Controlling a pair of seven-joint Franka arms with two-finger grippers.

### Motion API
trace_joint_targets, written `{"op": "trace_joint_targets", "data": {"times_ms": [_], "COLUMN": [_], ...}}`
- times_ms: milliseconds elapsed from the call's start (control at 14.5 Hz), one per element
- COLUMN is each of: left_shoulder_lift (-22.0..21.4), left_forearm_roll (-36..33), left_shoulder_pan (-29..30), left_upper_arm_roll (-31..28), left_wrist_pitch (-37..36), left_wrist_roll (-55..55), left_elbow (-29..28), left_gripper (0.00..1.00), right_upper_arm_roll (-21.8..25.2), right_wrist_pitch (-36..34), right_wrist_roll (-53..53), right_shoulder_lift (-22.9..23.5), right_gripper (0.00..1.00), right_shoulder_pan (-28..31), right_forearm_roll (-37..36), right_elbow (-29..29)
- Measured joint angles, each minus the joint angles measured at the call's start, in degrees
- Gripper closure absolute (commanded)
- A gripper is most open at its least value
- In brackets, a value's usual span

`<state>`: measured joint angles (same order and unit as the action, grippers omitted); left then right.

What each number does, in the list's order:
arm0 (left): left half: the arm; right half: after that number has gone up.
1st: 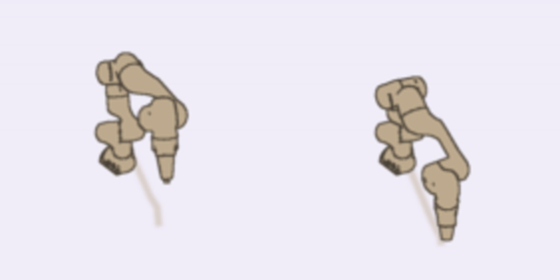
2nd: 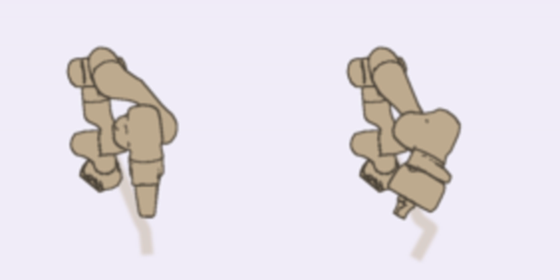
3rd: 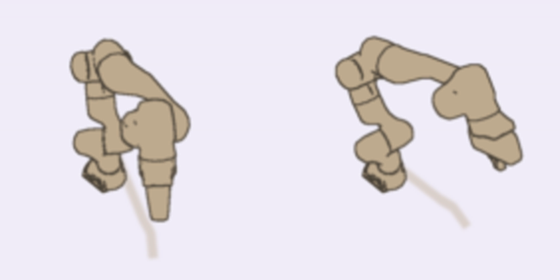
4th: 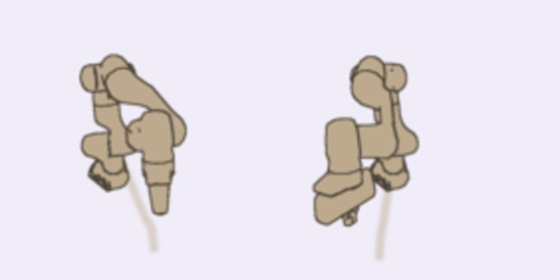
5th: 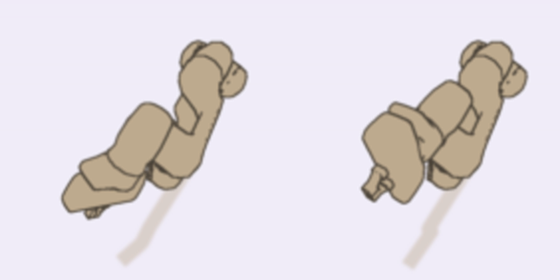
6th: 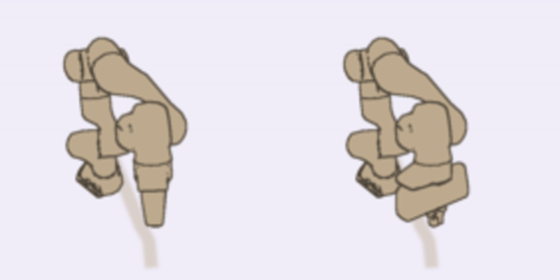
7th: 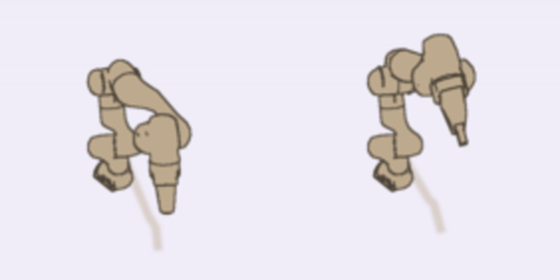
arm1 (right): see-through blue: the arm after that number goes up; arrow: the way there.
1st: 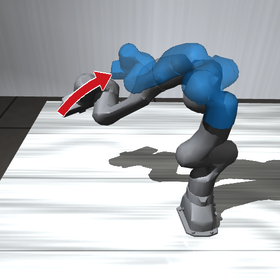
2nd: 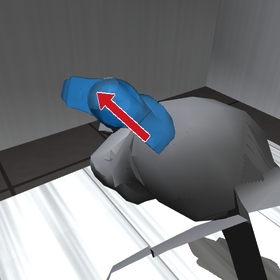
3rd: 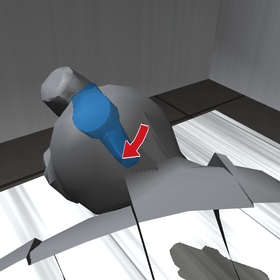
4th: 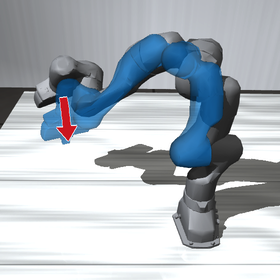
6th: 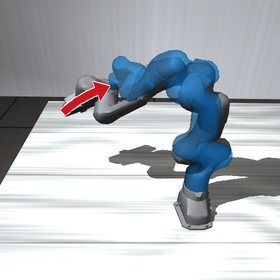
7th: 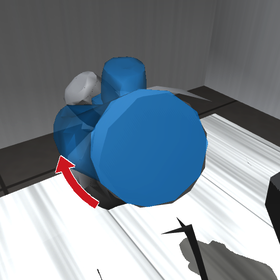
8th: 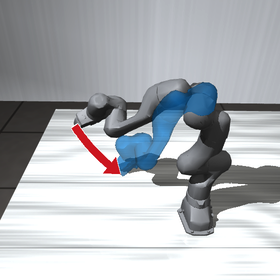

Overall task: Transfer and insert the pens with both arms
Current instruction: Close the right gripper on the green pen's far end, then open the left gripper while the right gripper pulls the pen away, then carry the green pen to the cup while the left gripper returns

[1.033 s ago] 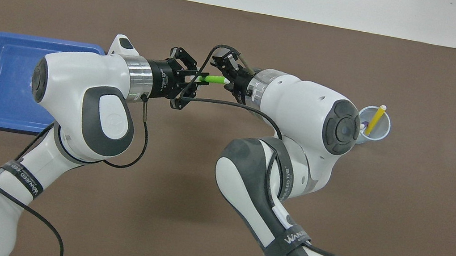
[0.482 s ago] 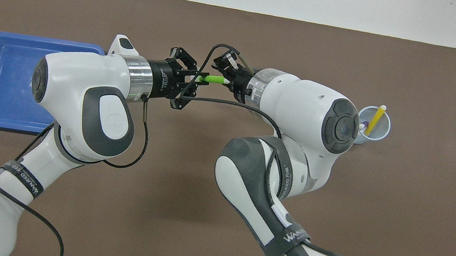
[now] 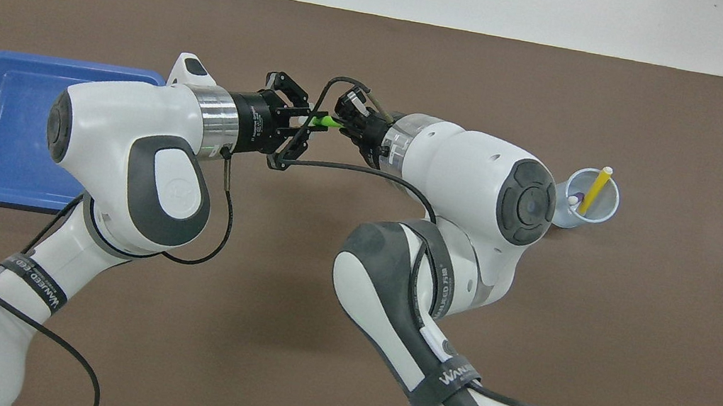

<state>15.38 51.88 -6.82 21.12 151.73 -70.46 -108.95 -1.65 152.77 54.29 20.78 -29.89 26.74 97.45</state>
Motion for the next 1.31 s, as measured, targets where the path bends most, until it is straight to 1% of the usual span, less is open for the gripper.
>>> {"op": "trace_joint_targets", "data": {"times_ms": [138,207,275,344,482,688,826,964,1170,1308], "left_shoulder_lift": [0.0,0.0,0.0,0.01,0.02,0.03,0.04,0.03,0.02,-0.1], "left_forearm_roll": [0.0,0.0,0.0,0.0,0.01,0.0,0.0,0.0,-0.01,-0.01], "left_shoulder_pan": [0.0,0.0,0.0,-0.02,-0.28,-0.37,-0.33,-0.15,1.61,3.07], "left_upper_arm_roll": [0.0,0.0,0.0,0.04,0.13,0.09,-0.16,-0.56,-1.26,-1.34], "left_wrist_pitch": [0.0,0.0,0.0,0.0,-0.01,-0.01,-0.01,0.0,0.02,0.0], "left_wrist_roll": [0.0,0.0,-0.01,-0.01,-0.01,0.23,0.55,1.62,5.54,8.41], "left_elbow": [-0.01,-0.01,-0.01,-0.03,-0.23,-0.79,-1.4,-1.78,-2.8,-3.8], "left_gripper": [1.0,0.68,0.07,0.0,0.0,0.0,0.0,0.0,0.0,0.0], "right_upper_arm_roll": [0.0,0.0,0.0,0.02,0.27,0.81,0.9,1.04,1.25,1.35], "right_wrist_pitch": [0.0,-0.01,-0.03,-0.03,-0.89,-5.16,-7.72,-11.74,-18.41,-21.11], "right_wrist_roll": [0.0,0.0,0.0,-0.21,-2.27,-3.47,-6.34,-12.19,-24.91,-33.08], "right_shoulder_lift": [0.0,0.0,0.0,0.0,0.0,-0.04,-0.25,-1.06,-3.19,-4.45], "right_gripper": [1.0,1.0,1.0,1.0,1.0,1.0,1.0,1.0,1.0,1.0], "right_shoulder_pan": [0.0,0.0,0.01,0.01,0.17,1.63,2.95,4.79,9.54,12.68], "right_forearm_roll": [0.0,0.0,0.0,-0.04,-2.51,-9.26,-11.33,-13.83,-23.46,-27.3], "right_elbow": [0.0,0.0,0.0,-0.01,-0.05,-0.34,-0.65,-0.92,-1.12,-1.14]}}
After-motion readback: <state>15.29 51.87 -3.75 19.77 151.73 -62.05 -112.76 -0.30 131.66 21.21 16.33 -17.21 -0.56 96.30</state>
